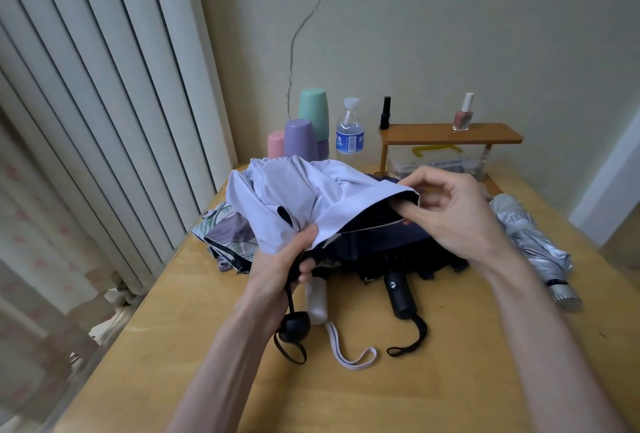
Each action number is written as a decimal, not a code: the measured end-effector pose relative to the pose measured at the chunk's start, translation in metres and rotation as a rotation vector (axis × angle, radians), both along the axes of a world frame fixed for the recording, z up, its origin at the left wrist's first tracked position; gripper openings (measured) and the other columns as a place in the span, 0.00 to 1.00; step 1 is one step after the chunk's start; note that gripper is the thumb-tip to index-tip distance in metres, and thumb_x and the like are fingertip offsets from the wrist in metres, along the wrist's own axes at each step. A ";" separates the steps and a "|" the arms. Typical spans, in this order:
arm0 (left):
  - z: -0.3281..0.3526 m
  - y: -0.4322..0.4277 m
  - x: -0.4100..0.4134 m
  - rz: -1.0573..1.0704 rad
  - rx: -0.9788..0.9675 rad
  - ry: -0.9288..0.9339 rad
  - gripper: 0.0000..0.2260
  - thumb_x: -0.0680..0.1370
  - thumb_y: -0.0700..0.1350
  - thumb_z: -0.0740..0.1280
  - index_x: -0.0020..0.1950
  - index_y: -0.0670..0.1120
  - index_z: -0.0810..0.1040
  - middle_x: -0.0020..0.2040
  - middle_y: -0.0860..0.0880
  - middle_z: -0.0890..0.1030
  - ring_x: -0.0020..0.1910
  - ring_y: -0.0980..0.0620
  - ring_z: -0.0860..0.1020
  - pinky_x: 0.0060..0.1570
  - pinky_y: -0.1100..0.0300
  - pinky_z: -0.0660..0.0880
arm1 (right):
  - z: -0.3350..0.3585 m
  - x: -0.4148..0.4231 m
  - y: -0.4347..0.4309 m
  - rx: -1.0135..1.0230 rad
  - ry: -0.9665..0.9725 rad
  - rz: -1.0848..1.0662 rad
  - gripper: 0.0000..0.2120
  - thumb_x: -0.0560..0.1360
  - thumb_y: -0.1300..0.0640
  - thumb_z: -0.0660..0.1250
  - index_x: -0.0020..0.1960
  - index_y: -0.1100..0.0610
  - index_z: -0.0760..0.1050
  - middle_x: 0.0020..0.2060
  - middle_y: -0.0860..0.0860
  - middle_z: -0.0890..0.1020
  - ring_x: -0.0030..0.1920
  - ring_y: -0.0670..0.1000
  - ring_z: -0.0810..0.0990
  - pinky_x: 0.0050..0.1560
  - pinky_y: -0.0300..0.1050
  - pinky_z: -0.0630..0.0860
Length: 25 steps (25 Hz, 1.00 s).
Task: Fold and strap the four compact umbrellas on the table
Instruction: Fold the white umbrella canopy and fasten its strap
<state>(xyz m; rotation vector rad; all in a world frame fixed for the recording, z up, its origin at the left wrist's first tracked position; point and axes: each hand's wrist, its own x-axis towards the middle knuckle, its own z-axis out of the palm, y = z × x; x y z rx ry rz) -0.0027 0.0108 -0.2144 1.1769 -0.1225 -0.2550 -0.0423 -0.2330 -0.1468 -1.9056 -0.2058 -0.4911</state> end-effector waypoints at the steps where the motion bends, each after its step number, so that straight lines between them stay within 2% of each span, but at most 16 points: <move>1: 0.001 -0.001 -0.002 0.017 0.012 0.000 0.17 0.76 0.45 0.79 0.62 0.43 0.80 0.44 0.50 0.80 0.34 0.51 0.77 0.32 0.63 0.74 | -0.003 0.004 0.008 -0.011 -0.045 -0.064 0.07 0.75 0.66 0.77 0.47 0.57 0.82 0.40 0.49 0.87 0.40 0.47 0.86 0.41 0.41 0.81; 2: 0.001 -0.002 -0.004 0.026 0.007 0.003 0.18 0.76 0.45 0.77 0.64 0.43 0.80 0.48 0.49 0.84 0.39 0.48 0.83 0.36 0.61 0.79 | -0.007 0.008 0.016 -0.032 -0.088 -0.116 0.08 0.75 0.65 0.78 0.46 0.57 0.80 0.38 0.49 0.85 0.38 0.47 0.85 0.38 0.44 0.80; 4: -0.001 -0.002 -0.007 0.041 -0.026 0.007 0.18 0.77 0.45 0.76 0.66 0.47 0.80 0.56 0.47 0.88 0.50 0.44 0.88 0.40 0.61 0.82 | -0.014 0.012 0.028 -0.093 -0.167 -0.208 0.10 0.75 0.66 0.76 0.44 0.56 0.76 0.36 0.49 0.83 0.37 0.50 0.83 0.35 0.52 0.80; 6: -0.004 0.000 -0.010 0.069 -0.063 0.034 0.18 0.76 0.46 0.76 0.65 0.47 0.81 0.55 0.50 0.86 0.46 0.49 0.86 0.38 0.63 0.80 | -0.018 0.013 0.027 -0.099 -0.200 -0.320 0.16 0.73 0.74 0.72 0.42 0.55 0.72 0.35 0.49 0.82 0.38 0.52 0.84 0.32 0.57 0.81; 8: -0.006 0.001 -0.011 0.092 -0.135 0.081 0.19 0.75 0.46 0.78 0.64 0.47 0.81 0.50 0.51 0.81 0.37 0.54 0.78 0.31 0.65 0.74 | -0.025 0.015 0.024 -0.097 -0.201 -0.420 0.20 0.70 0.78 0.68 0.41 0.54 0.69 0.34 0.49 0.82 0.38 0.53 0.84 0.31 0.61 0.80; 11: -0.009 0.005 -0.009 0.098 -0.201 0.083 0.20 0.74 0.45 0.78 0.64 0.47 0.79 0.48 0.51 0.77 0.35 0.54 0.71 0.27 0.66 0.66 | -0.030 0.015 0.023 -0.195 -0.233 -0.421 0.19 0.70 0.74 0.70 0.42 0.51 0.70 0.37 0.48 0.81 0.39 0.52 0.83 0.35 0.59 0.81; 14: -0.008 0.012 -0.006 0.080 -0.118 0.050 0.19 0.74 0.45 0.78 0.64 0.47 0.80 0.48 0.50 0.78 0.36 0.53 0.72 0.26 0.66 0.64 | -0.026 0.013 0.024 -0.394 -0.356 -0.303 0.12 0.73 0.67 0.75 0.47 0.54 0.75 0.44 0.47 0.80 0.42 0.48 0.81 0.36 0.49 0.80; 17: -0.006 0.012 -0.007 0.076 -0.104 0.036 0.18 0.74 0.47 0.78 0.60 0.47 0.78 0.45 0.51 0.77 0.36 0.54 0.71 0.26 0.66 0.62 | -0.030 0.013 0.028 -0.501 -0.524 -0.554 0.11 0.70 0.74 0.67 0.44 0.59 0.74 0.36 0.50 0.77 0.33 0.54 0.75 0.29 0.48 0.71; 20: -0.004 0.009 -0.009 0.078 -0.164 0.043 0.16 0.74 0.48 0.77 0.59 0.48 0.77 0.45 0.53 0.75 0.35 0.55 0.70 0.26 0.67 0.60 | -0.040 0.013 0.033 -0.511 -0.573 -0.717 0.15 0.63 0.77 0.58 0.36 0.57 0.67 0.27 0.53 0.66 0.26 0.59 0.64 0.24 0.51 0.63; 22: -0.003 0.010 -0.009 0.106 -0.121 0.041 0.16 0.76 0.46 0.77 0.62 0.46 0.79 0.48 0.51 0.80 0.35 0.53 0.75 0.27 0.66 0.69 | -0.043 0.015 0.031 -0.485 -0.497 -0.701 0.16 0.61 0.78 0.58 0.37 0.57 0.66 0.27 0.53 0.65 0.27 0.60 0.63 0.25 0.50 0.62; 24: -0.002 0.013 -0.007 0.167 -0.054 0.027 0.17 0.78 0.45 0.76 0.66 0.46 0.80 0.52 0.50 0.86 0.43 0.48 0.85 0.37 0.60 0.82 | -0.044 0.017 0.028 -0.384 -0.388 -0.656 0.18 0.63 0.79 0.60 0.40 0.57 0.68 0.29 0.51 0.70 0.29 0.58 0.69 0.28 0.49 0.66; 25: -0.001 0.013 -0.007 0.193 -0.039 0.017 0.17 0.78 0.45 0.76 0.67 0.48 0.80 0.55 0.49 0.88 0.48 0.46 0.87 0.42 0.57 0.85 | -0.044 0.017 0.027 -0.303 -0.347 -0.642 0.19 0.64 0.80 0.60 0.42 0.56 0.69 0.31 0.50 0.72 0.32 0.57 0.73 0.30 0.49 0.69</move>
